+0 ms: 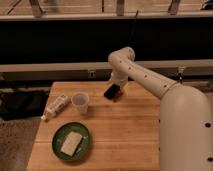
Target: Place the pepper in the ceramic cup
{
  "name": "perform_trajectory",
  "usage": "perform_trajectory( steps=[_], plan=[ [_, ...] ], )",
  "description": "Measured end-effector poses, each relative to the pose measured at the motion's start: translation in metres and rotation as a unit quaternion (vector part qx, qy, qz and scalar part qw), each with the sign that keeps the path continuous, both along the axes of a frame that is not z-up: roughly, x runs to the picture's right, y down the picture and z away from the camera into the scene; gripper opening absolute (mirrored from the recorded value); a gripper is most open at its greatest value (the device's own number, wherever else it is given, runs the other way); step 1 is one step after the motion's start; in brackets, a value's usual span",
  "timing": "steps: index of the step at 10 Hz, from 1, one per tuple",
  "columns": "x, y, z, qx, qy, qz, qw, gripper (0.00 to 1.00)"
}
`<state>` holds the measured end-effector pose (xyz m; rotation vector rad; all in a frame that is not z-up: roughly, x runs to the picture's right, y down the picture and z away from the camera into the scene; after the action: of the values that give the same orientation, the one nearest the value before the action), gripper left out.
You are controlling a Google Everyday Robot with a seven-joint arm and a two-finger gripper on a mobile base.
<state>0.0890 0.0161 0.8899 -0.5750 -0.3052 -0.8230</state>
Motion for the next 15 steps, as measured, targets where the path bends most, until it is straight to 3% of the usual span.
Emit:
perform_trajectory(
  steps=[3, 7, 11, 15],
  plan=[
    [0.026, 0.004, 0.017, 0.004, 0.007, 0.017, 0.9998, 0.8],
    [0.077, 0.008, 0.023, 0.004, 0.04, 0.044, 0.9982, 0.8],
    [0.086, 0.021, 0.043, -0.014, 0.06, 0.053, 0.9967, 0.8],
    [0.079, 0.035, 0.064, -0.037, 0.057, 0.049, 0.9965, 0.8]
  ],
)
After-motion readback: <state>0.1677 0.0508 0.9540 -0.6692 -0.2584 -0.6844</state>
